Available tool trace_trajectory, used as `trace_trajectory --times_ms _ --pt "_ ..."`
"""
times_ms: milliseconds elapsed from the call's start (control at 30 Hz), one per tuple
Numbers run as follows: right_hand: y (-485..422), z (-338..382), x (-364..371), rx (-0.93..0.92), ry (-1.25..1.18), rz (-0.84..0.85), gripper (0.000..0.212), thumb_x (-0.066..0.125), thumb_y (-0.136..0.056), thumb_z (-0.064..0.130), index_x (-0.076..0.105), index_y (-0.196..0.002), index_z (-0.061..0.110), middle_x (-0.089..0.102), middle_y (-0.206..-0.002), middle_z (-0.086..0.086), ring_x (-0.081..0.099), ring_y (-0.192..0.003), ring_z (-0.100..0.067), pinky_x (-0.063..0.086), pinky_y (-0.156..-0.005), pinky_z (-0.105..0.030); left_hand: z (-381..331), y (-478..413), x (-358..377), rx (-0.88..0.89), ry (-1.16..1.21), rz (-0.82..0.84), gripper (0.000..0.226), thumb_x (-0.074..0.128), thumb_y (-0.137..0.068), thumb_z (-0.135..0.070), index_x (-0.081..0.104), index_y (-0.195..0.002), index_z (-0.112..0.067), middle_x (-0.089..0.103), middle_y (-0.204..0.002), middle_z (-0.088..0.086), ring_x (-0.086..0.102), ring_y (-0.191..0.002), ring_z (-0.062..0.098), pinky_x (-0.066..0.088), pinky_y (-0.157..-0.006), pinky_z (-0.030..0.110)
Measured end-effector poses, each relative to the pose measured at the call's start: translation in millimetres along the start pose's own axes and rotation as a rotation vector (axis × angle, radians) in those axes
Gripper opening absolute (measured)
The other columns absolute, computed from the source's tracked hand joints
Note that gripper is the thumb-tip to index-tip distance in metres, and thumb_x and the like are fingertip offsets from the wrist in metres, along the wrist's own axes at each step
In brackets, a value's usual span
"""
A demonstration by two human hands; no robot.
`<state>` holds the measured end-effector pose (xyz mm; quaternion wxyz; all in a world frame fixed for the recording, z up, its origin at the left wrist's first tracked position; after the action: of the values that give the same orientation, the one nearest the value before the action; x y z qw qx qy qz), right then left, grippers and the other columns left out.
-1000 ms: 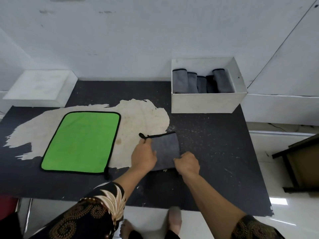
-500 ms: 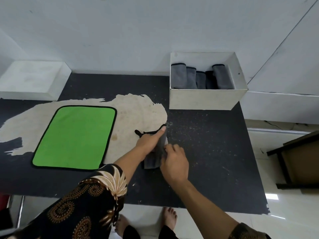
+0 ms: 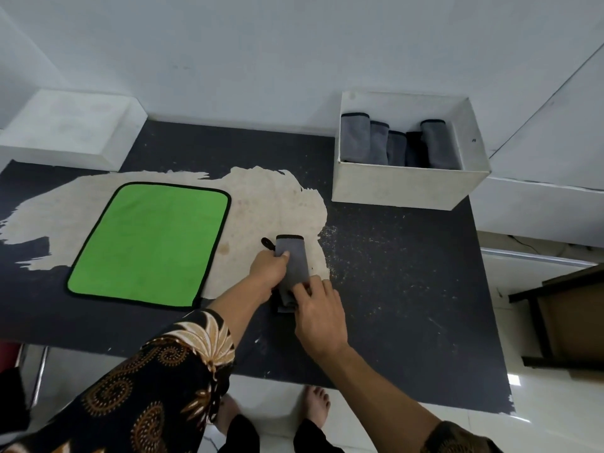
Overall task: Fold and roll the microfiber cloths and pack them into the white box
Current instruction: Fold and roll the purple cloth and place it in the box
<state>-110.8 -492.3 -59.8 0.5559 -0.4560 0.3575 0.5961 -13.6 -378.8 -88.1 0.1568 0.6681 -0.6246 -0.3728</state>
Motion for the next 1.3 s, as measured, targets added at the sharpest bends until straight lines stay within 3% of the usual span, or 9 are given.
trace_trajectory --times_ms 233,367,533,700,800,900,1033,1200,1300 --pt "8 -2 11 -0.089 0.028 0.104 0.032 0.069 -0.075 0.009 0.069 -0.106 0.019 0.052 -0.094 -0.007 0.051 -0.078 -0.024 0.048 -0.061 -0.035 -1 -3 -12 0.138 -0.269 -0.095 0.029 0.061 -0.093 -0.036 0.062 -0.074 -0.015 0.071 -0.089 0.013 0.066 -0.085 0.03 0.056 -0.076 0.04" --pt "8 -5 14 -0.121 0.066 0.148 0.041 0.068 -0.078 0.014 0.067 -0.118 0.02 0.051 -0.098 -0.008 0.051 -0.08 -0.026 0.05 -0.063 -0.036 -13 6 -19 0.292 -0.523 -0.282 0.041 0.064 -0.091 -0.036 0.055 -0.057 -0.014 0.058 -0.059 0.004 0.057 -0.064 0.025 0.033 -0.054 0.031" --pt "7 -5 13 -0.137 0.087 0.209 0.037 0.059 -0.087 0.023 0.061 -0.124 0.021 0.049 -0.109 -0.009 0.049 -0.093 -0.028 0.047 -0.076 -0.04 -16 3 -18 0.32 -0.565 -0.187 0.035 0.058 -0.096 -0.026 0.064 -0.067 -0.008 0.06 -0.064 0.004 0.059 -0.071 0.025 0.039 -0.06 0.029" --pt "-6 2 1 -0.13 0.05 0.185 0.031 0.043 -0.098 0.036 0.069 -0.098 0.019 0.047 -0.112 -0.007 0.044 -0.098 -0.027 0.04 -0.079 -0.041 -14 7 -21 0.32 -0.58 -0.28 0.019 0.072 -0.086 -0.032 0.066 -0.075 -0.018 0.066 -0.078 0.0 0.061 -0.078 0.02 0.043 -0.066 0.026" --pt "-28 6 -7 -0.097 0.009 0.198 0.018 0.053 -0.093 0.023 0.065 -0.104 0.014 0.041 -0.131 -0.01 0.043 -0.108 -0.032 0.041 -0.083 -0.043 -9 11 -21 0.334 -0.534 -0.298 0.01 0.073 -0.085 -0.025 0.067 -0.088 -0.018 0.07 -0.088 0.003 0.065 -0.086 0.022 0.046 -0.071 0.028" --pt "-47 5 -1 -0.069 0.046 0.335 0.052 0.068 -0.083 0.013 0.048 -0.13 0.015 0.029 -0.146 -0.007 0.038 -0.118 -0.033 0.042 -0.09 -0.044 -1 13 -20 0.362 -0.487 -0.247 0.016 0.068 -0.084 -0.013 0.068 -0.1 -0.014 0.072 -0.093 0.004 0.066 -0.09 0.022 0.049 -0.078 0.028" --pt "-57 7 3 -0.048 0.118 0.364 0.045 0.069 -0.082 0.018 0.052 -0.123 0.016 0.025 -0.146 -0.01 0.035 -0.122 -0.034 0.042 -0.096 -0.046 3 27 -16 0.399 -0.495 -0.232 0.027 0.065 -0.083 -0.013 0.06 -0.11 -0.015 0.063 -0.103 0.004 0.063 -0.091 0.023 0.051 -0.078 0.035" --pt "-65 -4 -3 0.547 -0.311 0.245 0.023 0.065 -0.089 0.019 0.059 -0.111 0.018 0.031 -0.136 -0.011 0.043 -0.12 -0.032 0.044 -0.096 -0.036 17 49 -11 0.426 -0.514 -0.2 0.038 0.061 -0.084 -0.009 0.052 -0.121 -0.015 0.052 -0.117 0.007 0.059 -0.095 0.028 0.048 -0.076 0.037" --pt "-68 -4 -2 0.771 -0.57 0.236 0.041 0.07 -0.087 0.019 0.045 -0.12 0.014 0.048 -0.127 -0.012 0.055 -0.112 -0.03 0.048 -0.088 -0.034 21 48 -16 0.452 -0.518 -0.131 0.047 0.058 -0.082 -0.002 0.049 -0.127 -0.012 0.048 -0.123 0.01 0.057 -0.102 0.032 0.049 -0.081 0.041"
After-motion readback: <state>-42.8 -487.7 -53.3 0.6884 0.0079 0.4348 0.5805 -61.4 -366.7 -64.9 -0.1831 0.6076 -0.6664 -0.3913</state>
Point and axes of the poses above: each hand's wrist, its own y-axis away from the middle knuckle, its own x-axis out of the palm, z = x × y, the point moved 3 cm from there along -y, towards the middle knuckle
